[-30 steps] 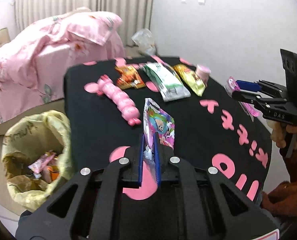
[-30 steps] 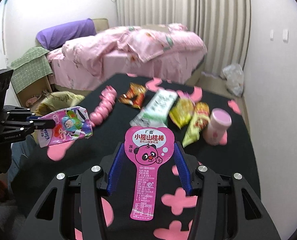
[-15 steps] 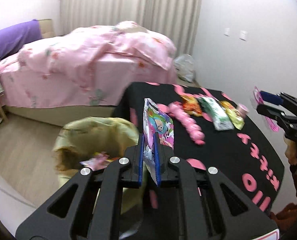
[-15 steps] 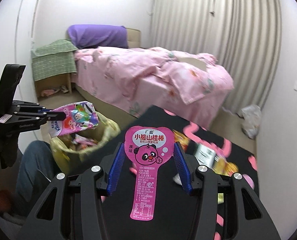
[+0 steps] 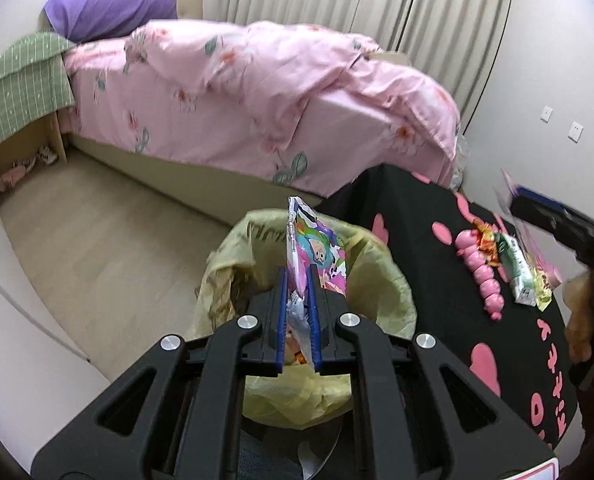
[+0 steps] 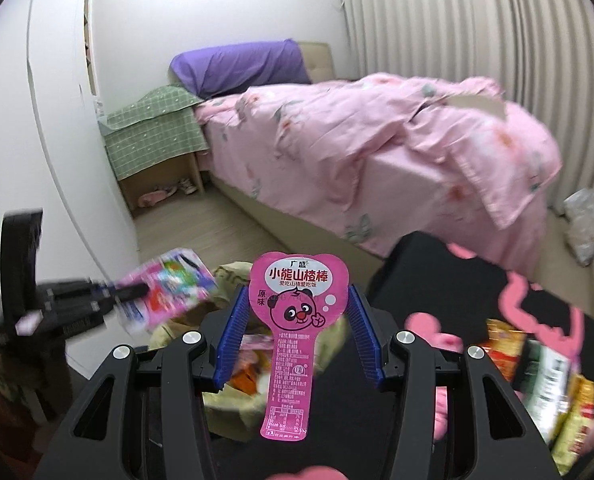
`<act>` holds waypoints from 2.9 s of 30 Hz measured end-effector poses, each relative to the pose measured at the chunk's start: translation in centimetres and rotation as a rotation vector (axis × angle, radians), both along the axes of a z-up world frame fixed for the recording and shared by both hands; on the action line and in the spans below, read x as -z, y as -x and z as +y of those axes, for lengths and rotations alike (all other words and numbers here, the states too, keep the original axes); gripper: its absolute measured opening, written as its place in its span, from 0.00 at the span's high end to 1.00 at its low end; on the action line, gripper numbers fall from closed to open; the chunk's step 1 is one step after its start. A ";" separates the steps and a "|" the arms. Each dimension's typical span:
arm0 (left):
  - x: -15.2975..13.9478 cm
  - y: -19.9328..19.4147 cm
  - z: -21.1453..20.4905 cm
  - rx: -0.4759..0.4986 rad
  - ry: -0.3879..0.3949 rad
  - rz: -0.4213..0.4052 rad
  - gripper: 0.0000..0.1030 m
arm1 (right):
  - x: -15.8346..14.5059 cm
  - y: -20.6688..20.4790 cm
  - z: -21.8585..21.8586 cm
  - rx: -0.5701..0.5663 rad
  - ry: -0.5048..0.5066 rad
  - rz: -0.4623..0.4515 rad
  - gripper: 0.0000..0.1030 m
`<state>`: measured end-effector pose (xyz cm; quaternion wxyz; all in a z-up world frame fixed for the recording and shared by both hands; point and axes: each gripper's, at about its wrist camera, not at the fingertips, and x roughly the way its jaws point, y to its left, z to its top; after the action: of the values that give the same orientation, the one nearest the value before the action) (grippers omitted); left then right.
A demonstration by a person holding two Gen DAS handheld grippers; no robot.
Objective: Collect trash
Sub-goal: 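Carry the tissue pack and lollipop wrapper over the yellow trash bag and open both tools, then move both tools back to the table and grasp the green milk carton with the left tool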
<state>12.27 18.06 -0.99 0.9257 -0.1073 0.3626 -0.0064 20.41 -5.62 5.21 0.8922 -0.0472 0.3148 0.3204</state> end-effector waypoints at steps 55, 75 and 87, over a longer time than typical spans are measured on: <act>-6.1 -2.3 -18.2 0.265 0.009 -0.114 0.49 | 1.4 2.8 -23.6 0.395 0.016 -0.024 0.47; -2.5 -3.6 -25.7 0.474 0.042 -0.105 0.37 | 5.1 7.1 -32.2 0.654 0.086 -0.050 0.47; 0.2 -8.5 -33.2 0.609 0.034 -0.007 0.37 | 8.3 7.5 -34.2 0.675 0.085 0.014 0.47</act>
<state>20.82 -15.13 -1.16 0.8805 -0.0090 0.3748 -0.2900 12.93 -39.81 -3.09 0.9430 0.0248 0.3318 -0.0060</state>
